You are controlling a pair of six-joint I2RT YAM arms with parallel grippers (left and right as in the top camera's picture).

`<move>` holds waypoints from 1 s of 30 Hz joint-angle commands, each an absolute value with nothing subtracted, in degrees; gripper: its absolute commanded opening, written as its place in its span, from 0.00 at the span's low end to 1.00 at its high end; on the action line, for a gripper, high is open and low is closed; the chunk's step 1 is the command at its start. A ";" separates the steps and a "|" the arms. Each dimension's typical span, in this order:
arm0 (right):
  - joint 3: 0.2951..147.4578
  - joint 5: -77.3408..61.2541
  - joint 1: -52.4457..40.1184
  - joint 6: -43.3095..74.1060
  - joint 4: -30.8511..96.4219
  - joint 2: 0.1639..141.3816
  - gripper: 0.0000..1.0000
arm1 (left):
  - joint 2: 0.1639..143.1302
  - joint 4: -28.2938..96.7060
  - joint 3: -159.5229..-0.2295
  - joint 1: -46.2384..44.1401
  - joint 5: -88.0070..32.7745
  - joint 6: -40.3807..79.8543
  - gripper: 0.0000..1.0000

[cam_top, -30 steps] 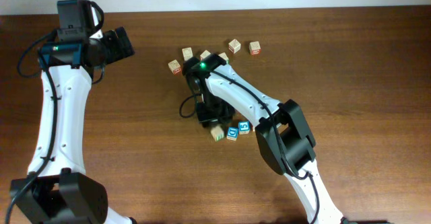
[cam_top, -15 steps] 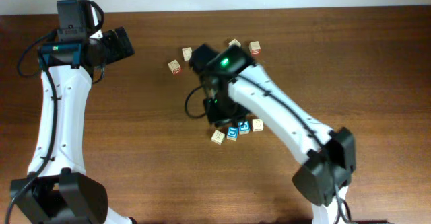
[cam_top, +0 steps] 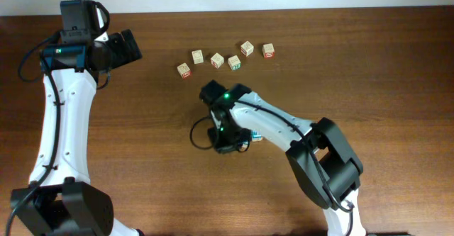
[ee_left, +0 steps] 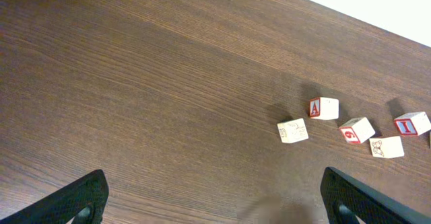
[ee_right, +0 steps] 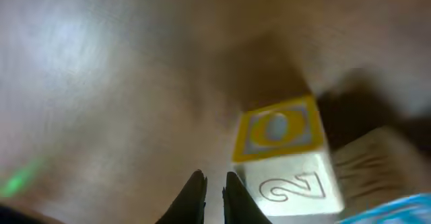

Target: Rotate 4 blocks

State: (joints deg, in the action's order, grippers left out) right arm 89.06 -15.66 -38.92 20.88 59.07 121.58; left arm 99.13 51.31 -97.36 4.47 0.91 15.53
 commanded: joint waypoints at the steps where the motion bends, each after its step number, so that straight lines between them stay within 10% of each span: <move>1: 89.14 -16.12 -36.25 22.98 59.05 122.02 0.11 | 99.55 51.77 -98.39 4.51 1.06 16.05 0.99; 12: 100.42 -15.81 -32.62 22.37 77.73 118.43 0.08 | 99.55 52.90 -98.39 4.51 0.86 16.05 0.99; 30: 87.57 -0.86 -34.37 15.42 63.88 118.39 0.08 | 99.55 55.44 -98.39 4.49 0.86 16.05 0.99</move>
State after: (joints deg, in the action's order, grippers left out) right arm 87.83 -1.43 -34.54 16.47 63.79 119.20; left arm 99.13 55.31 -97.36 4.47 0.89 15.53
